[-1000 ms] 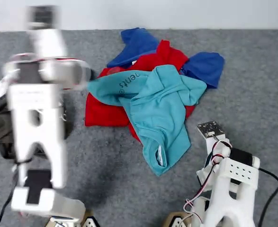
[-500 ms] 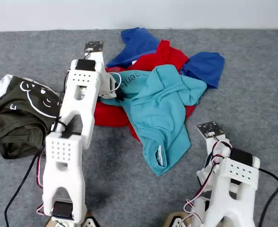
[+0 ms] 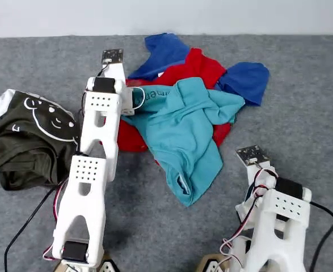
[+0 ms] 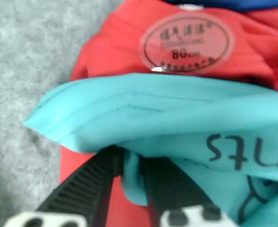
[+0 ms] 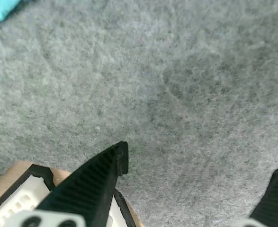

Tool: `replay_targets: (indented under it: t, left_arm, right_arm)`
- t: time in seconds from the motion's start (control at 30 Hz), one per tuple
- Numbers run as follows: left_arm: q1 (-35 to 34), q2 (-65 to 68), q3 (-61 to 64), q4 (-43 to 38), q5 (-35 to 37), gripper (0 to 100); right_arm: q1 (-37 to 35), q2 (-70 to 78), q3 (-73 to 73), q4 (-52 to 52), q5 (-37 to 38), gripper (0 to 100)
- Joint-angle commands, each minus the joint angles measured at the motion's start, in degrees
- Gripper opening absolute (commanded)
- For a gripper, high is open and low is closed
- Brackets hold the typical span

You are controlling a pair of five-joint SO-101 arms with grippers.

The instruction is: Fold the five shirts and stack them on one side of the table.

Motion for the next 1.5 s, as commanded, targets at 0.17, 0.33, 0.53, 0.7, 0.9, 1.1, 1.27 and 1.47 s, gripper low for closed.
replay_targets:
  t: [0.17, 0.33, 0.53, 0.7, 0.9, 1.1, 1.27, 1.47]
  left_arm:
    - [-2.4, -14.8, -8.9, 3.3, -7.8, 1]
    - [-8.0, -29.1, -8.9, 3.3, -8.0, 1]
    - [-19.8, -43.9, -9.2, 3.3, -7.8, 1]
    - [-32.0, -55.1, -9.2, 3.3, -7.6, 1]
    - [-44.0, -65.0, -8.8, 3.3, -7.6, 1]
    - [-44.9, -64.7, -7.7, 3.3, -7.6, 1]
    - [-39.0, -62.8, -3.2, 3.3, -7.6, 2]
    - [-33.3, -57.8, 8.5, 3.2, -7.6, 9]
  right_arm:
    - [0.5, -0.4, 0.2, -0.2, 0.1, 44.3]
    - [0.5, -0.4, 0.4, -0.3, 0.1, 44.3]
    - [0.5, -0.4, 0.4, -0.4, 0.1, 44.3]
    - [0.4, -0.4, 0.4, -0.4, 0.1, 44.3]
    - [0.3, -0.4, 0.4, -0.4, 0.1, 44.3]
    - [0.3, -0.4, 0.4, -0.3, 0.1, 44.3]
    - [0.3, -0.4, 0.4, -0.3, 0.1, 44.3]
    - [0.5, -0.4, 0.4, -0.2, 0.1, 44.3]
